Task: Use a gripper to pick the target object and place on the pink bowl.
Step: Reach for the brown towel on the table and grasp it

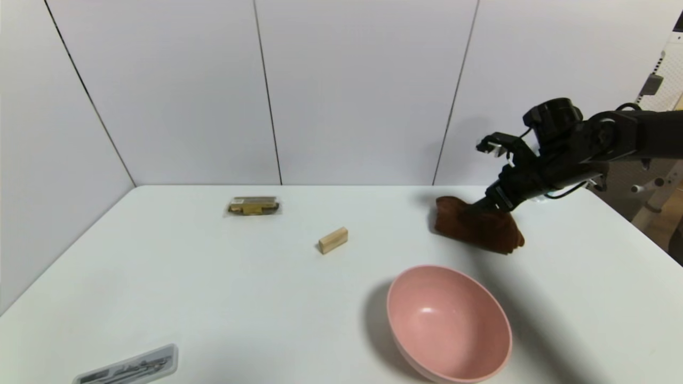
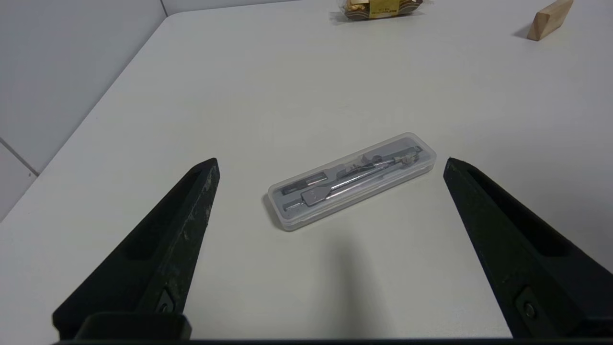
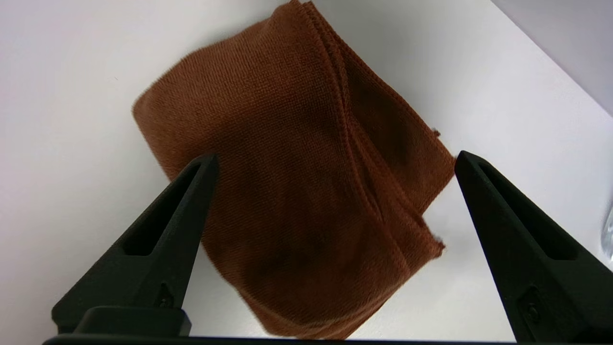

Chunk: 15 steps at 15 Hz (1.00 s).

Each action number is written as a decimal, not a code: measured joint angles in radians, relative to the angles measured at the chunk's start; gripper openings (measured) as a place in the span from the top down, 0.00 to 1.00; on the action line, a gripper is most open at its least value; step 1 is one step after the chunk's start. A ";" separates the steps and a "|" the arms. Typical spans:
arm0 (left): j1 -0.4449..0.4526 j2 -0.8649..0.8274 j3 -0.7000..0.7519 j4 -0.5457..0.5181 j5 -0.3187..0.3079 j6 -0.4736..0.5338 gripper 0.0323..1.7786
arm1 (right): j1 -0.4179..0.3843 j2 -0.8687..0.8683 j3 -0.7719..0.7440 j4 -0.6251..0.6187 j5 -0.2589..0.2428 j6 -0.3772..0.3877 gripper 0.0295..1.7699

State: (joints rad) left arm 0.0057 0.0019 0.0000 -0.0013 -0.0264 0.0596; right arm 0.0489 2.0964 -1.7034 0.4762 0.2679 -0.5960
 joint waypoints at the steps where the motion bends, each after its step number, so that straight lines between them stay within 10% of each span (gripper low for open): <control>1: 0.000 0.000 0.000 0.000 0.000 0.000 0.05 | 0.000 0.012 -0.004 0.010 0.002 -0.036 0.04; 5: 0.000 0.000 0.000 0.000 0.000 0.000 0.05 | -0.014 0.031 -0.021 0.065 0.106 -0.113 0.04; 15: 0.000 0.000 0.000 0.000 0.000 0.000 0.05 | -0.049 0.035 -0.089 0.185 0.161 -0.159 0.04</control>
State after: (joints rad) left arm 0.0053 0.0019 0.0000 -0.0013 -0.0264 0.0596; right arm 0.0004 2.1311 -1.7919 0.6613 0.4285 -0.7551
